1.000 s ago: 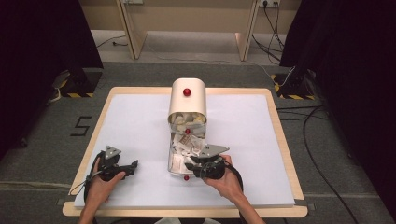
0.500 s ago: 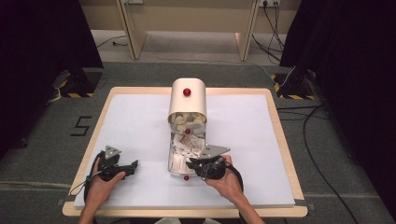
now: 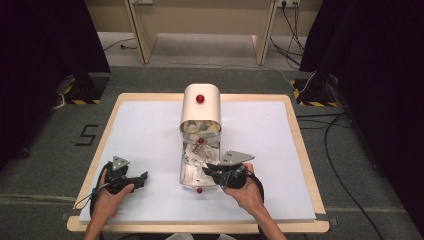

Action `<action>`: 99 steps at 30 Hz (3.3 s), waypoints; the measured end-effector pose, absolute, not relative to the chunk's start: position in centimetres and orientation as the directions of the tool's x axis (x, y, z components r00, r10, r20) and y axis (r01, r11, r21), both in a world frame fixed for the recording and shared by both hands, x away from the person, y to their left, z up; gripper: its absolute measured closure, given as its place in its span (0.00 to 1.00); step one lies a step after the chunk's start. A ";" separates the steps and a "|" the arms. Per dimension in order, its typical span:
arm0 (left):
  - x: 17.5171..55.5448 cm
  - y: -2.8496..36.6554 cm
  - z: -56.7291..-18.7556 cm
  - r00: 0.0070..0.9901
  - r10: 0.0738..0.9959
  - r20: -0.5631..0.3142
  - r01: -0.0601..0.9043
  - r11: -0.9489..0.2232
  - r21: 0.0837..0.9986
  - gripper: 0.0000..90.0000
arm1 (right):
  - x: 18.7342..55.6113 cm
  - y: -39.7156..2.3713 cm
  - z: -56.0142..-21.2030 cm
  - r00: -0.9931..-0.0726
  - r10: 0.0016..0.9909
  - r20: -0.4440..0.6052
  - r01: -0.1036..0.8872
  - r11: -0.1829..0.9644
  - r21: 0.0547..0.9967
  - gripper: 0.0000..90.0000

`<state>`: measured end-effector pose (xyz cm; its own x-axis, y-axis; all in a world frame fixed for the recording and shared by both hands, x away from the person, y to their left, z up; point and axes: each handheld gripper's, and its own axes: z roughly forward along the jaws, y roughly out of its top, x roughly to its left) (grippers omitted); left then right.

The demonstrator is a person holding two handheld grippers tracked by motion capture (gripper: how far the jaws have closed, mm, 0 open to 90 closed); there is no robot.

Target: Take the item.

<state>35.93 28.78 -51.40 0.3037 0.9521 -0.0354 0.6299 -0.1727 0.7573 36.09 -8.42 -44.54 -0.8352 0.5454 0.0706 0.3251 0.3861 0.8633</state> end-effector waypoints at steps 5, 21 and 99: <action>35.9 28.8 -51.4 0.304 0.952 -0.036 0.630 -0.173 0.757 0.14 | 36.2 -8.7 -44.2 -0.831 0.552 0.073 0.321 0.369 0.872 0.89; 35.9 28.8 -51.4 0.304 0.952 -0.035 0.630 -0.174 0.757 0.14 | 36.3 -9.6 -43.3 -0.818 0.569 0.084 0.320 0.329 0.888 0.89; 35.9 28.8 -51.4 0.304 0.952 -0.036 0.630 -0.172 0.757 0.14 | 39.0 -17.5 -42.2 -0.656 0.741 0.145 0.376 0.155 0.913 0.89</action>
<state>35.93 28.78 -51.41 0.3041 0.9519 -0.0363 0.6298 -0.1723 0.7574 38.95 -17.53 -42.16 -0.6562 0.7406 0.1448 0.3764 0.1549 0.9134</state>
